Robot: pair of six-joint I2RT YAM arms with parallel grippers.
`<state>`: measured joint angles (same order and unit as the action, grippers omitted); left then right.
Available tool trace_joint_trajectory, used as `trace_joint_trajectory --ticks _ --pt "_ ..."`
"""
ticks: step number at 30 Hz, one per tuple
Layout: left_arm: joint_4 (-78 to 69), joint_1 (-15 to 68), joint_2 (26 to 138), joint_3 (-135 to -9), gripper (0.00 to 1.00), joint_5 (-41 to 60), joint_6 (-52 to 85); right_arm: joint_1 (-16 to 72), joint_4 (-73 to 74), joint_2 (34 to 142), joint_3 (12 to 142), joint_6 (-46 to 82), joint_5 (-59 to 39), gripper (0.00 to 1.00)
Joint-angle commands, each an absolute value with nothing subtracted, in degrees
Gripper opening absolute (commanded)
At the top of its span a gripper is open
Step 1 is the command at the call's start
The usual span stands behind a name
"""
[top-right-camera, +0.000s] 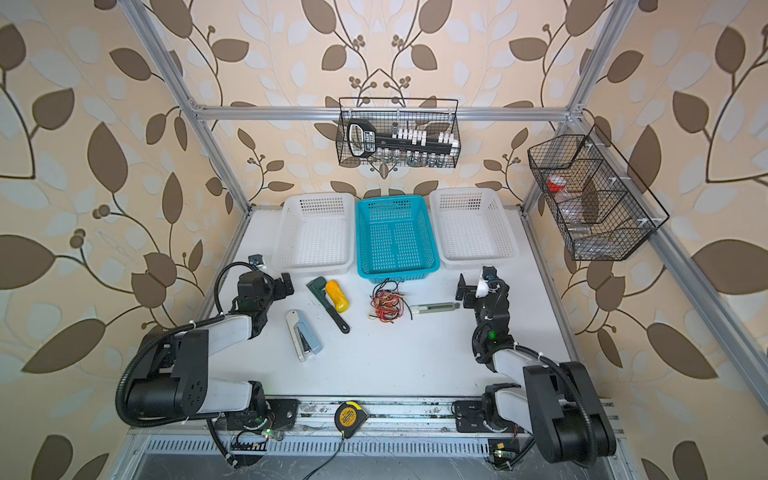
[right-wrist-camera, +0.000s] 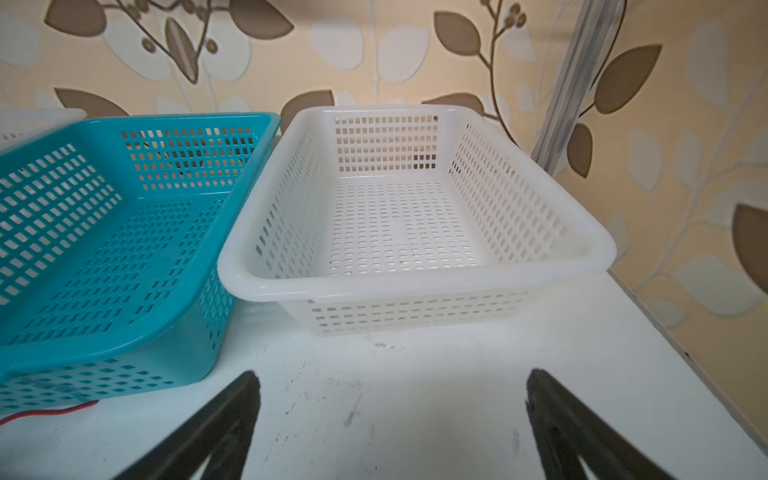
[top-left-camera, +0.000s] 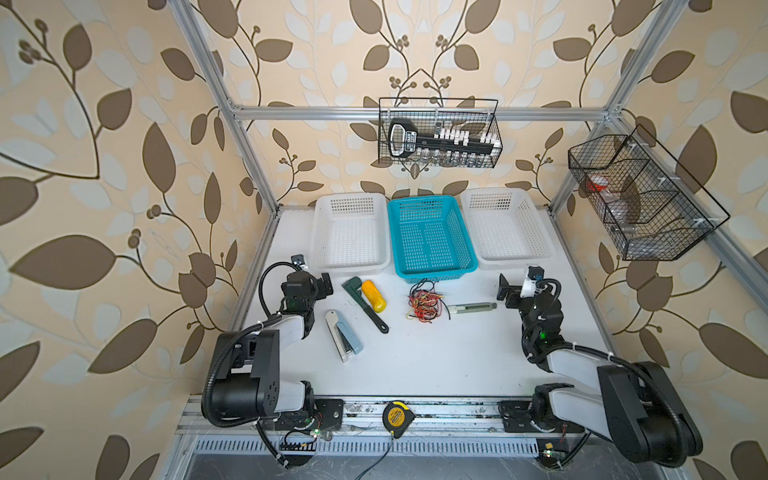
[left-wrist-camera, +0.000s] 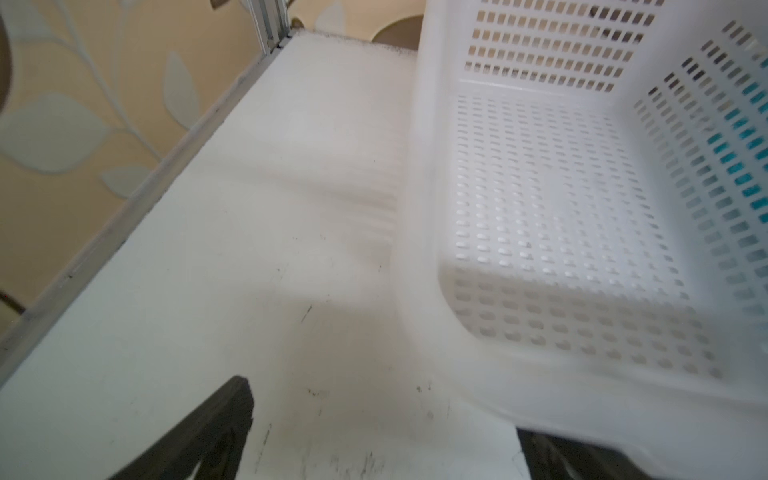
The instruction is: Untangle the cables
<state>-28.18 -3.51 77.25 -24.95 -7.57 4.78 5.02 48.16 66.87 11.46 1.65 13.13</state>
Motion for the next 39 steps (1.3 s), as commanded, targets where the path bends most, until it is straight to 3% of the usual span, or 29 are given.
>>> trace_joint_trajectory --ticks 1,6,11,17,24,27,31,39 --pt "-23.4 -2.2 74.1 -27.4 0.99 -11.7 5.8 6.8 35.0 63.8 16.5 3.1 21.5 1.00" --pt "-18.9 -0.5 70.3 -28.7 0.99 -14.8 9.7 7.6 23.8 60.2 20.7 10.6 28.5 1.00" --pt "-13.2 0.3 68.2 -31.4 0.99 -14.5 14.5 7.5 10.6 57.6 24.2 26.8 40.8 1.00" --pt "-6.9 4.4 63.6 -33.1 0.99 -15.3 19.7 7.2 3.8 51.8 25.6 26.2 33.8 1.00" --pt "6.5 14.8 60.3 -37.0 0.99 -17.6 26.3 8.9 -7.3 47.5 29.9 23.3 21.0 1.00" --pt "10.4 18.0 59.9 -38.2 0.99 -14.9 26.5 10.2 -9.7 46.9 30.5 21.9 14.5 0.95" --pt "12.7 23.0 59.6 -39.3 0.99 -9.1 26.2 15.0 -11.1 47.3 30.8 20.9 8.4 0.90" --pt "4.7 32.1 60.8 -36.0 0.99 -1.4 29.5 29.5 -8.8 53.8 32.7 19.0 7.2 0.82"
